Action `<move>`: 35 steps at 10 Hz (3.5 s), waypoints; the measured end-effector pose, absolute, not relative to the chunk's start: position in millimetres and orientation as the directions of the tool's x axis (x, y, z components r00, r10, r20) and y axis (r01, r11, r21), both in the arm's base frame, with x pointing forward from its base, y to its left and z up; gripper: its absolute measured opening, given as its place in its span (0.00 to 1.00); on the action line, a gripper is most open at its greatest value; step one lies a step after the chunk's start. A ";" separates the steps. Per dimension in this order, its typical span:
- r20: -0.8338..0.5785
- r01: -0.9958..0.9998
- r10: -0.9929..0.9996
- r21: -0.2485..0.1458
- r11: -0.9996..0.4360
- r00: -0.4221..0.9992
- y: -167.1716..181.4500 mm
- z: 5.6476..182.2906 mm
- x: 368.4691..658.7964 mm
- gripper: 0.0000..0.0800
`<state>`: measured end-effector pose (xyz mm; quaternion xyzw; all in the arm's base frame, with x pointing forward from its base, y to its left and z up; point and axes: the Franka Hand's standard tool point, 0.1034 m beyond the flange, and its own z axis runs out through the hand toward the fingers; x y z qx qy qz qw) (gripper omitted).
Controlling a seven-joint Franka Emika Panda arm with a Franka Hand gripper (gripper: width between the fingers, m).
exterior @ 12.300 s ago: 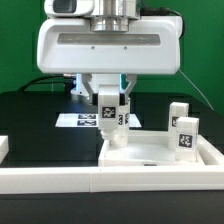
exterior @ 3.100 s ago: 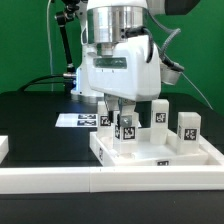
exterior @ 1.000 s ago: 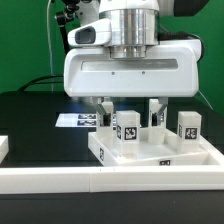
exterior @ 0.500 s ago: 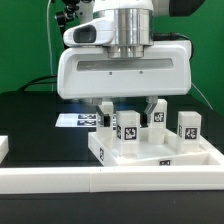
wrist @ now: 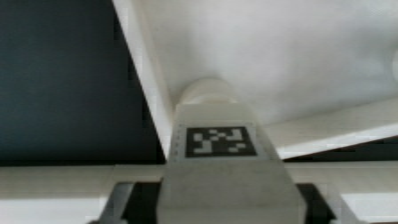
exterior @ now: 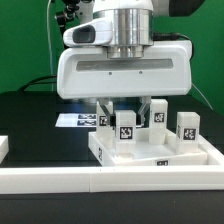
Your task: Assemble square table
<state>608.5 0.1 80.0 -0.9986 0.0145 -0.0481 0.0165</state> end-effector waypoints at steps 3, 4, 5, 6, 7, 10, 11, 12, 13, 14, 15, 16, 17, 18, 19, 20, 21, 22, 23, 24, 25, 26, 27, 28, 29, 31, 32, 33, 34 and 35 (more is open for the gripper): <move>0.088 -0.323 -0.328 -0.074 -0.944 0.940 -3.0 78.5 606.7 0.36; 0.087 -0.446 -0.454 -0.090 -0.890 0.887 -2.9 78.3 606.3 0.36; 0.081 -0.510 -0.517 -0.096 -0.855 0.852 -2.2 78.2 606.3 0.36; 0.072 -0.592 -0.599 -0.104 -0.799 0.797 -1.9 78.0 606.7 0.36; 0.067 -0.632 -0.639 -0.107 -0.768 0.766 -1.9 77.9 606.7 0.36; 0.027 -0.828 -0.836 -0.122 -0.547 0.548 0.0 77.6 607.6 0.36; 0.008 -0.887 -0.895 -0.124 -0.444 0.447 0.1 77.3 607.0 0.36; -0.008 -0.925 -0.932 -0.118 -0.360 0.364 0.9 77.2 606.2 0.36; -0.018 -0.948 -0.954 -0.118 -0.294 0.298 0.9 77.1 606.2 0.36; -0.032 -0.969 -0.974 -0.119 -0.218 0.224 1.0 77.0 606.2 0.36; -0.047 -0.982 -0.987 -0.121 -0.148 0.155 1.4 76.8 606.2 0.36; -0.050 -0.985 -0.990 -0.120 -0.125 0.131 1.6 76.8 606.2 0.36; -0.056 -0.990 -0.995 -0.119 -0.080 0.087 2.1 76.7 606.4 0.36; -0.053 -0.988 -0.993 -0.120 -0.101 0.108 2.0 76.6 606.3 0.36; -0.051 -0.985 -0.990 -0.121 -0.121 0.128 2.1 76.6 606.3 0.48; -0.051 -0.985 -0.990 -0.121 -0.122 0.129 2.4 76.5 606.3 0.72; -0.048 -0.981 -0.987 -0.122 -0.148 0.155 2.4 76.5 606.3 0.79; -0.038 -0.968 -0.974 -0.125 -0.217 0.223 2.5 76.5 606.2 0.79; -0.022 -0.931 -0.938 -0.128 -0.341 0.346 3.6 76.4 606.2 0.80; -0.010 -0.893 -0.900 -0.130 -0.430 0.435 5.0 76.3 606.3 0.80; -0.001 -0.854 -0.862 -0.132 -0.503 0.508 6.9 76.2 606.4 0.81; 0.002 -0.837 -0.845 -0.133 -0.531 0.535 8.6 76.0 606.3 0.81; 0.010 -0.804 -0.812 -0.132 -0.580 0.584 10.7 76.0 606.5 0.81; 0.025 -0.734 -0.742 -0.129 -0.667 0.670 11.1 76.1 606.6 0.81; 0.039 -0.666 -0.674 -0.123 -0.736 0.737 10.9 76.1 606.5 0.81; 0.050 -0.588 -0.596 -0.117 -0.800 0.801 12.9 75.8 606.2 0.81; 0.062 -0.515 -0.523 -0.107 -0.851 0.850 12.6 76.1 606.4 0.81; 0.070 -0.460 -0.468 -0.102 -0.882 0.881 11.5 76.5 606.5 0.81; 0.079 -0.387 -0.395 -0.094 -0.917 0.915 10.2 76.9 606.7 0.81; 0.084 -0.329 -0.336 -0.088 -0.940 0.938 9.8 77.0 606.7 0.81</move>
Offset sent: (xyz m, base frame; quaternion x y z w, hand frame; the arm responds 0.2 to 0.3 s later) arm -0.0170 0.0026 -0.0057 0.0282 0.0110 0.3766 0.9259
